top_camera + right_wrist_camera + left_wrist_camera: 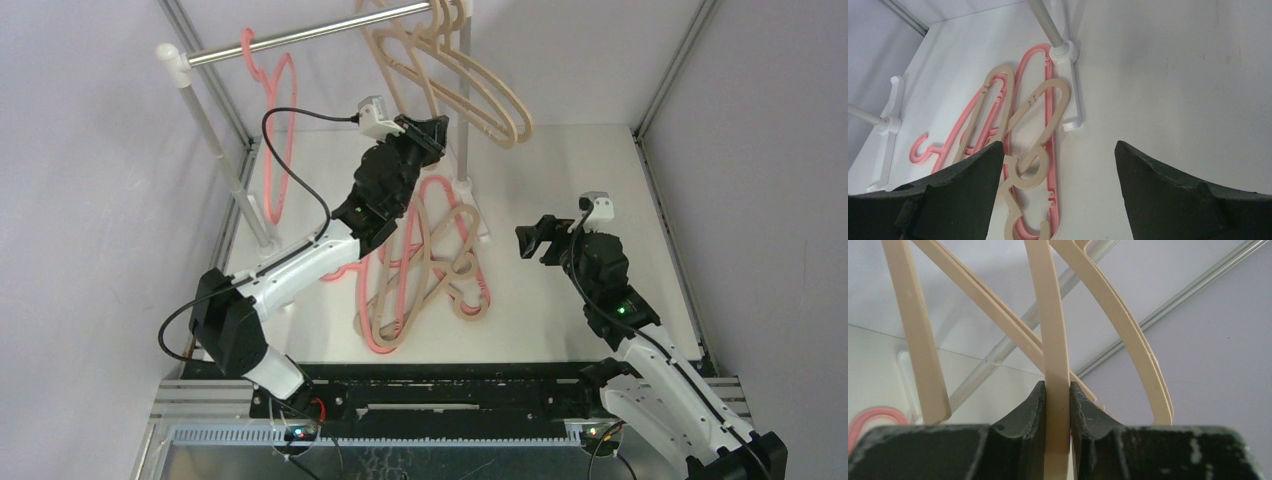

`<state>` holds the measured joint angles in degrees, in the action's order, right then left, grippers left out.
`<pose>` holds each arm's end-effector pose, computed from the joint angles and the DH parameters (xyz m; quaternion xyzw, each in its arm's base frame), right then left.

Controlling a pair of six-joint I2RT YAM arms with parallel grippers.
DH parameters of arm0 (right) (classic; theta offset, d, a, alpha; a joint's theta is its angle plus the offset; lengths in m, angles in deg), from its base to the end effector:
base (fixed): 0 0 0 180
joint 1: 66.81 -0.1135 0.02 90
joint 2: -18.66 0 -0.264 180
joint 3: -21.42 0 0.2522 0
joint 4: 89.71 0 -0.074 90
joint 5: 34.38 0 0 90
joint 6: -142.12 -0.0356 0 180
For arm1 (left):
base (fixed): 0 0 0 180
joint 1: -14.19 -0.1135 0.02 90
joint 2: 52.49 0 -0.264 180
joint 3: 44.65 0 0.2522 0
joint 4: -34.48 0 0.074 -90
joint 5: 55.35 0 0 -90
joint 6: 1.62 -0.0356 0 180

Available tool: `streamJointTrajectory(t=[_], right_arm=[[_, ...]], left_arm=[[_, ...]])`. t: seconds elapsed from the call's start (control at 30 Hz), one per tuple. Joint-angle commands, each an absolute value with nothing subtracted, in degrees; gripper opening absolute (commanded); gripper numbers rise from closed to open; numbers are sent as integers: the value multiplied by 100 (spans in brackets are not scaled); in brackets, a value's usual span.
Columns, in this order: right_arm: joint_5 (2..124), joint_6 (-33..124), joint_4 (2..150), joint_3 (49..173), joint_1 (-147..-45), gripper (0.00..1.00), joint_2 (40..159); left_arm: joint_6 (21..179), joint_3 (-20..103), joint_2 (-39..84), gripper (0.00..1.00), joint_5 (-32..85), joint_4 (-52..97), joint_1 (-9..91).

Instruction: Organize the hangers

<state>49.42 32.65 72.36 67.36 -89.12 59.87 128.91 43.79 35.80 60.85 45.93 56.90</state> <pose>0.1673 0.0645 0.2832 0.0142 0.7831 0.1816 0.5946 0.2811 -0.2381 0.3993 -0.1639 0.6188 -0.3942 0.6594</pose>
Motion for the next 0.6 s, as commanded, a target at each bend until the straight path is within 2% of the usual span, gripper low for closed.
streamJointTrajectory(t=[0.0, 0.27, 0.3, 0.37, 0.43, 0.47, 0.5, 0.53, 0.57], right_arm=[[5067, 3274, 7405, 6812, -8807, 89, 5901], [5137, 3219, 7446, 6736, -8712, 89, 5874], [5147, 3212, 7455, 6735, -8705, 89, 5874], [5151, 3203, 7450, 6726, -8701, 89, 5883], [5128, 3186, 7437, 6726, -8694, 91, 5882], [5114, 3183, 7429, 6727, -8694, 92, 5883], [5099, 3182, 7420, 6727, -8694, 94, 5881], [5101, 3178, 7416, 6728, -8694, 97, 5882], [5086, 3169, 7408, 6726, -8694, 99, 5889]], left_arm=[[12975, 4883, 3774, 0, 5776, 4410, 5664], [12957, 5075, 4033, 0, 5554, 4204, 5672], [12915, 5108, 4044, 4, 5537, 4159, 5672], [12798, 5102, 4014, 20, 5515, 4099, 5672], [12716, 5059, 3951, 31, 5507, 4039, 5672], [12514, 5009, 3900, 42, 5486, 4037, 5669], [12362, 4945, 3830, 62, 5429, 4058, 5672], [12196, 4875, 3769, 73, 5349, 4130, 5672], [12047, 4827, 3695, 80, 5298, 4119, 5672]])
